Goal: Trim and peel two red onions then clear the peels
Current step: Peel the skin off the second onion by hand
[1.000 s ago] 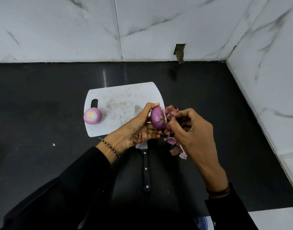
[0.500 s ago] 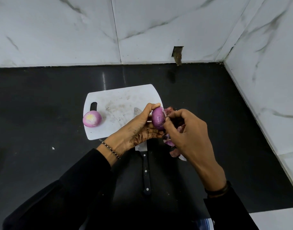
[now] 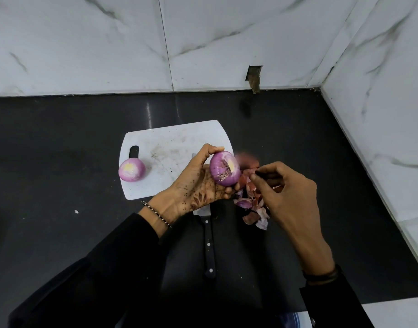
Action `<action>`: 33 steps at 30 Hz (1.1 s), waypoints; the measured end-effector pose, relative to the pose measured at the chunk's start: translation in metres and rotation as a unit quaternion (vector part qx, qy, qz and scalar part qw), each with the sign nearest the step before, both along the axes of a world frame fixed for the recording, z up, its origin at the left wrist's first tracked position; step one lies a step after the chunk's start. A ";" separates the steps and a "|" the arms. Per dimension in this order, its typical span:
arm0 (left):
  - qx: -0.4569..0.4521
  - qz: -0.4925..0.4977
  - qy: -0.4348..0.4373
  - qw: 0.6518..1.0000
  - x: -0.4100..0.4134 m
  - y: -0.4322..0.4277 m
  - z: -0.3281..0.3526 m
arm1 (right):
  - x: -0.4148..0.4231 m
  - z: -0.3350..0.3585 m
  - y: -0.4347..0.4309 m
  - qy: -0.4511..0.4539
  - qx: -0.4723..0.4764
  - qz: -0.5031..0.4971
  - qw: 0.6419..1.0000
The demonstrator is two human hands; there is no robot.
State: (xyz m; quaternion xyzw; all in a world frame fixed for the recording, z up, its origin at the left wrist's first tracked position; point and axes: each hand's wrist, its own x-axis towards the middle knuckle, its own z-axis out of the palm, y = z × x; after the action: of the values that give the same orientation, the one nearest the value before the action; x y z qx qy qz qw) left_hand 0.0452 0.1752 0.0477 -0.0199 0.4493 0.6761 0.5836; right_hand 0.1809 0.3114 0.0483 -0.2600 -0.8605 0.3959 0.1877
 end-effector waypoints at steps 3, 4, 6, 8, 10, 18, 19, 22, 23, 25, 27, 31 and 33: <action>0.005 0.004 -0.002 1.000 0.000 0.000 -0.003 | 0.002 0.002 -0.003 0.000 0.012 0.022 1.000; 0.006 0.004 -0.001 1.000 -0.001 0.000 -0.003 | 0.003 0.003 -0.004 0.002 0.000 0.027 1.000; 0.008 0.002 0.003 1.000 -0.001 0.001 -0.004 | 0.004 0.007 -0.006 0.017 -0.038 0.032 0.999; 0.006 0.004 0.010 1.000 0.000 0.001 -0.004 | 0.003 0.012 -0.011 0.037 -0.031 0.036 0.998; 0.006 0.010 0.006 1.000 0.000 0.001 -0.004 | 0.001 0.012 -0.014 0.065 0.018 0.043 0.997; 0.000 0.013 0.028 1.000 0.004 0.001 0.004 | -0.007 0.004 -0.025 0.119 0.136 0.138 0.974; -0.002 0.014 0.032 0.999 0.004 0.001 0.006 | -0.009 0.002 -0.026 0.106 0.164 0.147 0.970; -0.013 0.015 0.045 0.999 0.006 0.001 0.010 | -0.012 -0.006 -0.029 0.098 0.266 0.142 0.948; -0.024 0.018 0.054 0.998 0.007 0.001 0.010 | -0.012 -0.009 -0.029 0.110 0.295 0.136 0.940; -0.039 0.024 0.061 0.997 0.007 0.001 0.008 | -0.011 -0.013 -0.031 0.140 0.328 0.122 0.926; -0.050 0.026 0.059 0.997 0.008 0.002 0.009 | -0.008 -0.018 -0.033 0.171 0.338 0.103 0.920; -0.052 0.041 0.035 0.997 0.006 0.002 0.006 | -0.009 -0.018 -0.040 0.228 0.332 0.046 0.914; -0.049 0.040 0.023 0.998 0.004 0.002 0.006 | -0.010 -0.014 -0.042 0.249 0.318 0.030 0.914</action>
State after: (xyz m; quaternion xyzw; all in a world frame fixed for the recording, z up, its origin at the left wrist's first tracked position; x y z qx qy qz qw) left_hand 0.0497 0.1768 0.0533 -0.0509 0.4942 0.6762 0.5439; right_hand 0.1707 0.2696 0.0345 -0.0535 -0.8736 0.1587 0.4568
